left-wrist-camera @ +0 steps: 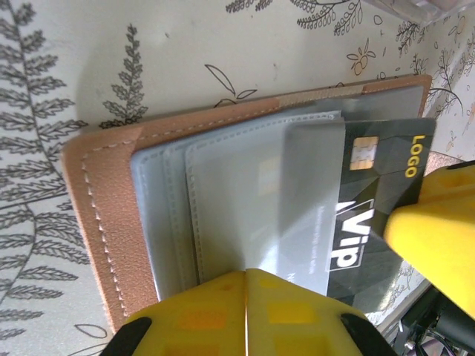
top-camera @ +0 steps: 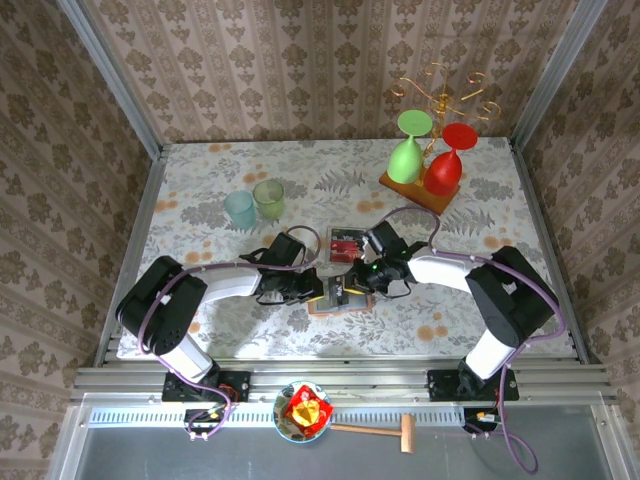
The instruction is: Take the credit cards out of the card holder
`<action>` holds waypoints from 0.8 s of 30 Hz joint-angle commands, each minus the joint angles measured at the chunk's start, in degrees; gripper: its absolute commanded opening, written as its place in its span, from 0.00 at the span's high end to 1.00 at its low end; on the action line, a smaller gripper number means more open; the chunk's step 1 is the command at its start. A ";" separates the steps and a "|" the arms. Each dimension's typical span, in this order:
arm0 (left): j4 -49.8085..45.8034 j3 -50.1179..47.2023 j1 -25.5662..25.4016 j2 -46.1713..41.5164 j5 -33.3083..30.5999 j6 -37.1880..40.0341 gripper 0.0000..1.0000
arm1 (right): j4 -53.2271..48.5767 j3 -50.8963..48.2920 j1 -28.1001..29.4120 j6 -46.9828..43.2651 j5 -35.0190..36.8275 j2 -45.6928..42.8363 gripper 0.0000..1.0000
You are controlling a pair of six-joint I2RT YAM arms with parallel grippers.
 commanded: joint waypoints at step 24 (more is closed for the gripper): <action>-2.31 0.53 -0.57 0.78 -0.12 1.02 0.92 | -13.91 7.29 0.94 -7.72 5.89 -1.64 0.91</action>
